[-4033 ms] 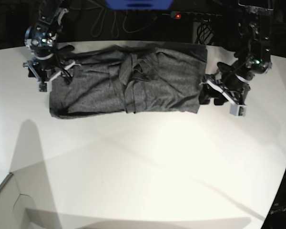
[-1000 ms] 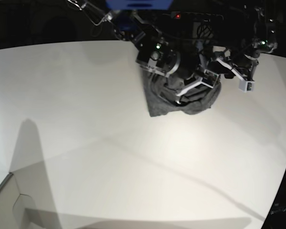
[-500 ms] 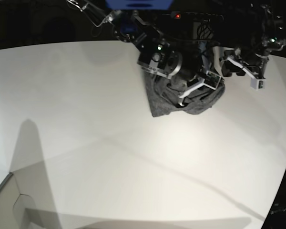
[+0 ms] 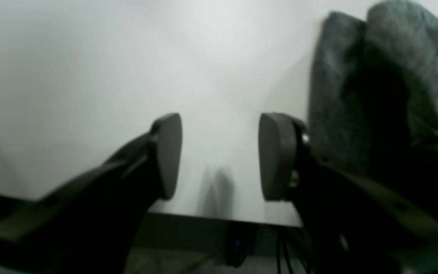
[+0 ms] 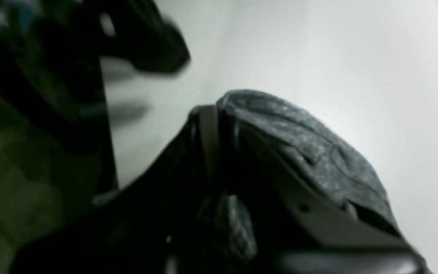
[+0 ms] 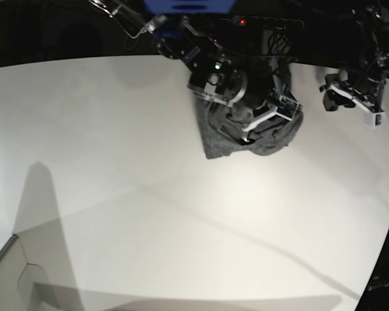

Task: Layout the t-shirt on the table in an organized manner, then fold the t-shirt properly
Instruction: 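Press the folded bundle flat with the right gripper and release, then tuck the bundle's loose edge under with the left gripper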

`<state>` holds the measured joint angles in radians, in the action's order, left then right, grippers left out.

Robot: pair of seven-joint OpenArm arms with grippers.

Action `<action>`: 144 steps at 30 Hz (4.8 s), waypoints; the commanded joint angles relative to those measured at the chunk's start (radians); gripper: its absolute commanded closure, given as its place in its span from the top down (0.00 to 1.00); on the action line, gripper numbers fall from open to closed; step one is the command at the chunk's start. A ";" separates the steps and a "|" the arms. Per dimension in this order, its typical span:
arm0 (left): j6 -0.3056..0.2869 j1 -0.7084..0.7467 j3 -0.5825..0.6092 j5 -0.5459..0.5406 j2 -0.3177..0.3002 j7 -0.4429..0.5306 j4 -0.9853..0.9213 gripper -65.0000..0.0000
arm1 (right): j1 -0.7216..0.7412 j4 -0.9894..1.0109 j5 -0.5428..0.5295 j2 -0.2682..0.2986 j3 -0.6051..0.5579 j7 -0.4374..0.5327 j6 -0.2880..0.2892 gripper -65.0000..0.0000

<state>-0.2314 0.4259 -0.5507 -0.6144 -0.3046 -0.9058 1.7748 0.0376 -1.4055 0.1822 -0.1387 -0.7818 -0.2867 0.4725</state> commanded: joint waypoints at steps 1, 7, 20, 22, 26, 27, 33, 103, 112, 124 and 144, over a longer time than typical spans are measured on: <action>-0.001 0.006 -0.016 -0.005 -0.015 0.012 0.020 0.49 | 0.017 -0.010 -0.013 -0.018 -0.001 0.030 0.001 0.08; -0.003 0.008 -0.075 -0.003 -0.017 0.012 0.018 0.49 | 0.012 -0.077 -0.013 -0.018 -0.003 0.031 0.001 0.38; -0.003 -0.003 -0.180 -0.009 -0.025 0.012 0.012 0.49 | -0.241 -0.447 -0.011 -0.006 0.367 0.022 0.001 0.56; -0.003 -0.015 -0.180 -0.009 -0.026 0.012 0.010 0.49 | -0.292 -0.473 -0.011 -0.003 0.393 0.022 0.001 0.56; -0.003 -0.045 -0.180 -0.005 -0.025 0.012 0.009 0.49 | -0.385 -0.482 -0.011 0.012 0.401 0.024 0.001 0.56; -0.003 -0.049 -0.180 -0.006 -0.025 0.012 0.009 0.49 | -0.402 -0.481 -0.011 0.012 0.399 0.025 0.001 0.56; -0.003 -0.069 -0.180 -0.003 -0.026 0.012 0.018 0.49 | -0.437 -0.463 -0.011 0.020 0.376 0.022 0.001 0.56; -0.221 -0.284 0.176 0.172 0.143 -0.068 -0.086 0.50 | -0.341 -0.367 -0.017 0.278 0.387 0.031 0.007 0.46; -0.227 -0.333 0.088 0.298 0.141 -0.068 -0.135 0.50 | -0.374 -0.374 -0.017 0.271 0.319 0.033 0.007 0.46; -0.228 -0.398 -0.082 0.247 0.012 -0.069 -0.247 0.50 | -0.413 -0.611 -0.017 0.251 0.285 0.033 0.005 0.47; -0.217 -0.223 0.050 0.124 0.223 -0.243 0.104 0.50 | -0.416 -0.555 -0.017 0.221 0.626 0.031 0.007 0.47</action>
<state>-0.4492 0.2096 -0.4973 -0.4706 -0.0750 -1.1660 1.8633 -0.3775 -1.9400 0.1787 0.0845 -0.1558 -0.2859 0.4770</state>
